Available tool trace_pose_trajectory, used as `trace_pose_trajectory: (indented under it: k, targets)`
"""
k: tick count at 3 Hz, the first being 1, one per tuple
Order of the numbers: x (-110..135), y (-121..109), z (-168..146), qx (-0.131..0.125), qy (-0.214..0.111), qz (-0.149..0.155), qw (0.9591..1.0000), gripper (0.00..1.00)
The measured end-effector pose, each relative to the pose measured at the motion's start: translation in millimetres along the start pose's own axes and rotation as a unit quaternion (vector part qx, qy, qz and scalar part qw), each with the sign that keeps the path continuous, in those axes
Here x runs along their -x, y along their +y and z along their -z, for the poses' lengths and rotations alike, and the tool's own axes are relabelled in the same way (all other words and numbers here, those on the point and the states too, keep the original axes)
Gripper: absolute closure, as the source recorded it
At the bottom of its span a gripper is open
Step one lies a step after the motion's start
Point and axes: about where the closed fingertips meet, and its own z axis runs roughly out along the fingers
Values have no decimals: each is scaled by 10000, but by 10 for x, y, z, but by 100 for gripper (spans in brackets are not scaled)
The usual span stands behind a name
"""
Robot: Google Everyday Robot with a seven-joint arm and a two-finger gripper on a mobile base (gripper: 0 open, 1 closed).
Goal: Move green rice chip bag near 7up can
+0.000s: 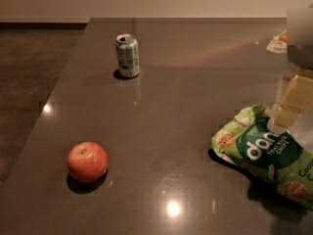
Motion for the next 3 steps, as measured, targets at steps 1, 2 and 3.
trace_pose_trajectory:
  k: [1,2,3]
  targets:
    - [1,-3,9,-36,20,-27,10000,0]
    - [-66,69,-37,13,126,-233,9996,0]
    - [-194,236,-135,92,344,-554,9978,0]
